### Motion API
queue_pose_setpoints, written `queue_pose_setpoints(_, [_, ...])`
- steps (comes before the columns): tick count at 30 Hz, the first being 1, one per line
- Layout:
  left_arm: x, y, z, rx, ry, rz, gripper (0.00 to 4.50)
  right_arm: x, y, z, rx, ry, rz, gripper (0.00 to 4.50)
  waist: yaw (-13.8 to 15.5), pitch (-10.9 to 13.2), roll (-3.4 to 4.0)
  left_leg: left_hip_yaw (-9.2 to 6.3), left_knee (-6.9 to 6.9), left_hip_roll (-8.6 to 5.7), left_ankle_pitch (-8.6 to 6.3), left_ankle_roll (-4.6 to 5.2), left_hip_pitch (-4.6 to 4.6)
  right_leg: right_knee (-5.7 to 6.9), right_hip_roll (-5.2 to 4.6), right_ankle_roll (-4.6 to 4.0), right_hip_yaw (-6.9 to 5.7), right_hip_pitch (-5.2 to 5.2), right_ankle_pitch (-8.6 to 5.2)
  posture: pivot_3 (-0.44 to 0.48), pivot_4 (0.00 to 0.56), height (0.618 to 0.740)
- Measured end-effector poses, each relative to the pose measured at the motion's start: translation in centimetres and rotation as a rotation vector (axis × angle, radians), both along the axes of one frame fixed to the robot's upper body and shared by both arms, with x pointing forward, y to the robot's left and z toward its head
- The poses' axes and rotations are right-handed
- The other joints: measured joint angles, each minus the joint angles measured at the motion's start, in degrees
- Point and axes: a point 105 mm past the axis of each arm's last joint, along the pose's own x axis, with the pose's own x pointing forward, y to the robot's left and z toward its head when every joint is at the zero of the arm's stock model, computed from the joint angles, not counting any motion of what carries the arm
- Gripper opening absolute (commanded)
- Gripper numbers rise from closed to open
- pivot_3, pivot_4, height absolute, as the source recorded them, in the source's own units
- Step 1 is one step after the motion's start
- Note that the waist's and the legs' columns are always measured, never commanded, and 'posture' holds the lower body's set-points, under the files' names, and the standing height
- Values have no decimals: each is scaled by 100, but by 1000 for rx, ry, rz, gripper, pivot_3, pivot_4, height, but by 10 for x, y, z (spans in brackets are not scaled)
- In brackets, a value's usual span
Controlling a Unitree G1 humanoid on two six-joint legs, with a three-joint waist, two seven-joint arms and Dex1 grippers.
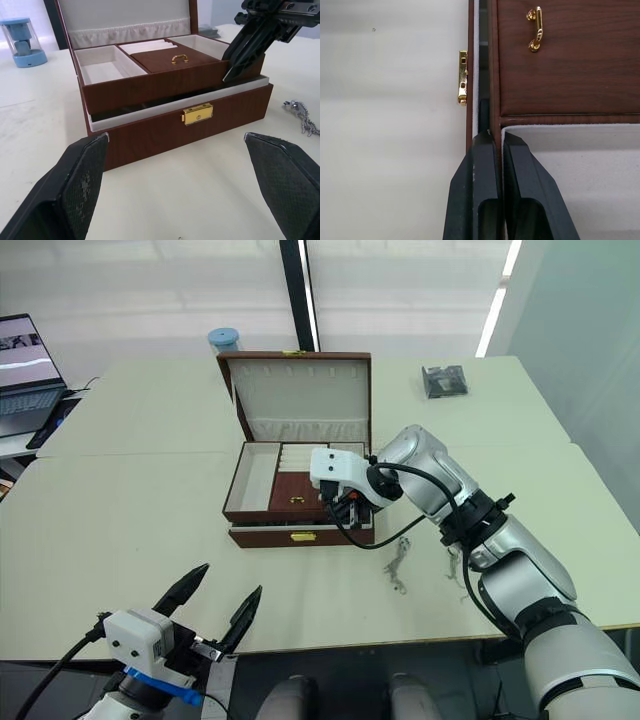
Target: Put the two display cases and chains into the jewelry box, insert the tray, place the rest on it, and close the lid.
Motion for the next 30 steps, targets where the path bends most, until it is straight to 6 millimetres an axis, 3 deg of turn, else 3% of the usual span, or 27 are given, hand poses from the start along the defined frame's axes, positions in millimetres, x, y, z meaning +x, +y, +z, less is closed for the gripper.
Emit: queue_pose_setpoints(30, [6,-3,3,8,-13,-30,4500,-7,1,-7,-16,10,-33,8,0,0,0,-1,0,0,0,0,-1,0,0,0,-1,-1,0,0,150,740])
